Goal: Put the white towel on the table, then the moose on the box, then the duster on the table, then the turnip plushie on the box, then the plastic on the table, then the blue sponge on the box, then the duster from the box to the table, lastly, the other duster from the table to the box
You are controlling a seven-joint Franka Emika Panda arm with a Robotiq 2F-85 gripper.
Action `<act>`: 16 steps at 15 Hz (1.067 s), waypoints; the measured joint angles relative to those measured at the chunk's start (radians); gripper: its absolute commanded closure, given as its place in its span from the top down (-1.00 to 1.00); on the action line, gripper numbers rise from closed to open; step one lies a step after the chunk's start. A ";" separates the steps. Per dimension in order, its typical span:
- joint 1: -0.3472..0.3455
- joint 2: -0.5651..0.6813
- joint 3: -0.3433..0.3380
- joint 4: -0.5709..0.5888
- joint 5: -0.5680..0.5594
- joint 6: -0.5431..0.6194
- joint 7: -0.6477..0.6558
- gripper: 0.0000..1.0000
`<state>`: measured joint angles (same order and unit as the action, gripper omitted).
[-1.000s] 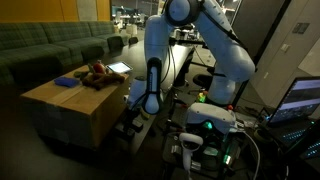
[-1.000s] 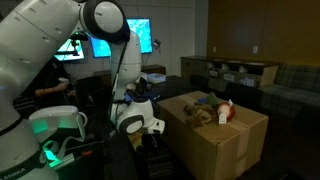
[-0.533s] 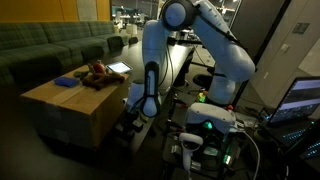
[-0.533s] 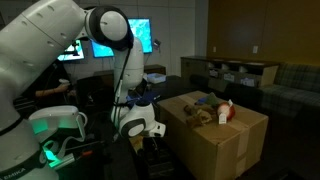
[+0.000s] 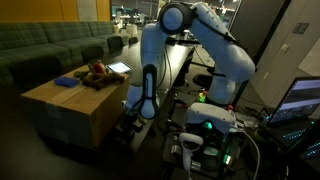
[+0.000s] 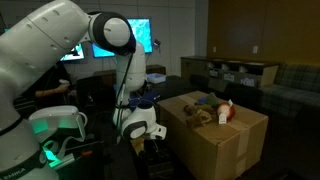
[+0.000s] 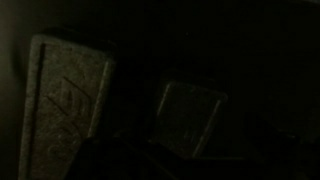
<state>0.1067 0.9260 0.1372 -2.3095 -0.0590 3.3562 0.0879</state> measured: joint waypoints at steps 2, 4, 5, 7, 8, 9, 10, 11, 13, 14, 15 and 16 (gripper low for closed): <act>0.000 0.007 0.000 0.008 0.000 -0.003 0.000 0.40; 0.000 0.008 0.000 0.011 0.000 -0.004 0.000 0.06; 0.000 0.008 0.000 0.012 0.000 -0.004 0.000 -0.09; 0.000 0.008 0.000 0.012 0.000 -0.004 0.000 -0.36; 0.000 0.007 -0.001 0.012 0.000 -0.004 0.000 -0.37; 0.000 0.005 -0.001 0.012 0.000 -0.005 0.000 -0.37; -0.001 0.002 -0.001 0.011 0.000 -0.006 0.000 -0.37; -0.002 -0.004 -0.001 0.008 0.000 -0.010 0.000 -0.37; -0.006 -0.030 -0.003 -0.009 0.000 -0.017 -0.001 -0.37; -0.012 -0.052 0.000 -0.025 0.000 -0.026 -0.004 -0.37; -0.023 -0.080 0.006 -0.047 0.000 -0.042 -0.009 -0.37; -0.040 -0.116 0.018 -0.074 -0.002 -0.066 -0.017 -0.37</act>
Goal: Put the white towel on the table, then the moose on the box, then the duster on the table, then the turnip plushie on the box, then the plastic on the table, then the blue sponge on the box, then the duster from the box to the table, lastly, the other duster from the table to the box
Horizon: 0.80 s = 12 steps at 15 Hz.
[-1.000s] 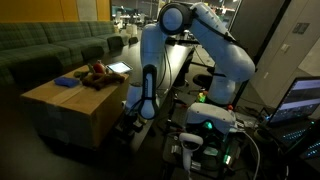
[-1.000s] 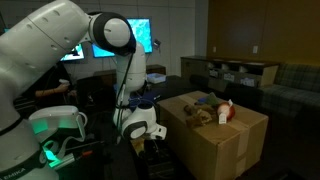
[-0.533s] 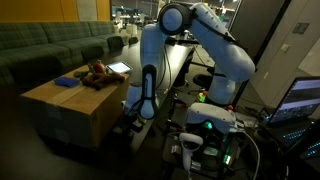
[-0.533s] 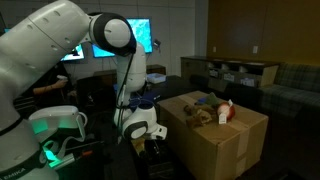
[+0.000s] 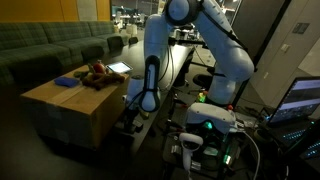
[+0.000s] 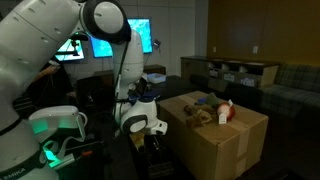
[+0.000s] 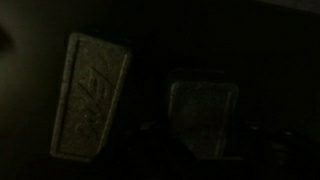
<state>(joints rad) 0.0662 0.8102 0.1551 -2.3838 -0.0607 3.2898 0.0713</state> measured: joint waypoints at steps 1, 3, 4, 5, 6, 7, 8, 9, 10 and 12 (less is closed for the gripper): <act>-0.027 -0.042 0.020 -0.031 -0.003 -0.034 -0.010 -0.37; -0.095 -0.139 0.077 -0.096 -0.005 -0.122 -0.031 -0.37; -0.135 -0.191 0.113 -0.125 -0.005 -0.172 -0.042 -0.37; -0.179 -0.243 0.155 -0.152 -0.002 -0.226 -0.055 -0.37; -0.222 -0.297 0.199 -0.176 0.006 -0.280 -0.070 -0.37; -0.263 -0.350 0.243 -0.197 0.028 -0.333 -0.090 -0.37; -0.300 -0.403 0.289 -0.213 0.065 -0.382 -0.119 -0.37; -0.334 -0.457 0.335 -0.226 0.118 -0.430 -0.158 -0.37; -0.356 -0.509 0.371 -0.232 0.180 -0.474 -0.202 -0.37; -0.365 -0.618 0.410 -0.231 0.324 -0.570 -0.306 -0.37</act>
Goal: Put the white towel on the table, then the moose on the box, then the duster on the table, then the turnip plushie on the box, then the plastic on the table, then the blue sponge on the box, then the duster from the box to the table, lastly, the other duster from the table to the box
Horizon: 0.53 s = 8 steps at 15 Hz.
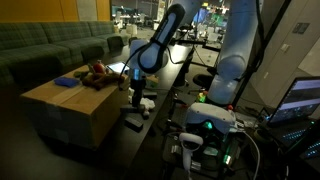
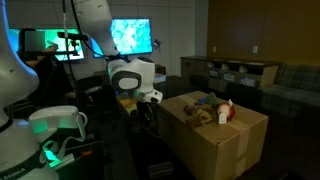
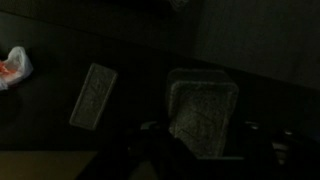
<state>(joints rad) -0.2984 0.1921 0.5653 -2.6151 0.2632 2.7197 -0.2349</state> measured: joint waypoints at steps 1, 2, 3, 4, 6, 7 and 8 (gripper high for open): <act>0.012 -0.056 -0.002 0.004 0.062 -0.051 -0.047 -0.37; 0.036 -0.115 -0.019 0.010 0.111 -0.106 -0.085 -0.37; 0.075 -0.174 -0.056 0.018 0.136 -0.159 -0.105 -0.37; 0.121 -0.225 -0.104 0.026 0.138 -0.206 -0.110 -0.37; 0.211 -0.306 -0.196 0.046 0.125 -0.268 -0.108 -0.37; 0.248 -0.333 -0.233 0.057 0.107 -0.282 -0.106 -0.37; 0.279 -0.351 -0.264 0.070 0.086 -0.290 -0.102 -0.37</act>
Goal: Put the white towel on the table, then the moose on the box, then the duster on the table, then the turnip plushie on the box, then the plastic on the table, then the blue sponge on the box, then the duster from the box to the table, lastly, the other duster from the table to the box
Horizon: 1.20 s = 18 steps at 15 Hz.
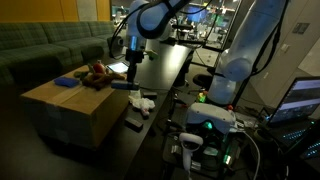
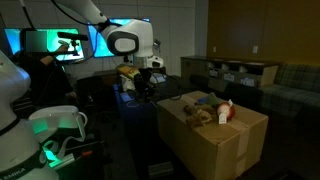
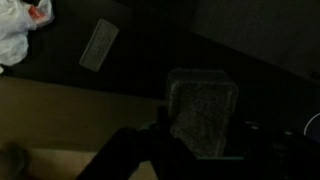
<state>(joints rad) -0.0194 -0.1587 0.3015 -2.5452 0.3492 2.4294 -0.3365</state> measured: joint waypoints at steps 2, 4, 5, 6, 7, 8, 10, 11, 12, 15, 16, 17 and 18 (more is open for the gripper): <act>0.048 -0.007 -0.042 0.032 -0.047 -0.001 0.016 -0.37; 0.082 0.010 -0.065 0.071 -0.088 0.004 0.033 -0.37; 0.095 0.026 -0.071 0.090 -0.106 0.010 0.043 -0.37; 0.105 0.047 -0.074 0.110 -0.123 0.021 0.053 -0.37; 0.113 0.071 -0.076 0.130 -0.138 0.034 0.063 -0.37; 0.120 0.098 -0.076 0.150 -0.153 0.052 0.072 -0.37; 0.128 0.157 -0.077 0.190 -0.191 0.095 0.094 -0.37; 0.131 0.186 -0.077 0.208 -0.213 0.113 0.107 -0.37; 0.133 0.216 -0.078 0.226 -0.241 0.130 0.126 -0.37; 0.144 0.300 -0.088 0.269 -0.360 0.186 0.204 -0.37; 0.151 0.327 -0.095 0.283 -0.405 0.201 0.238 -0.37; 0.162 0.352 -0.104 0.295 -0.453 0.215 0.275 -0.37; 0.175 0.377 -0.116 0.308 -0.499 0.230 0.314 -0.37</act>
<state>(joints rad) 0.1558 0.2186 0.1852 -2.2373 -0.1493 2.6599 -0.0225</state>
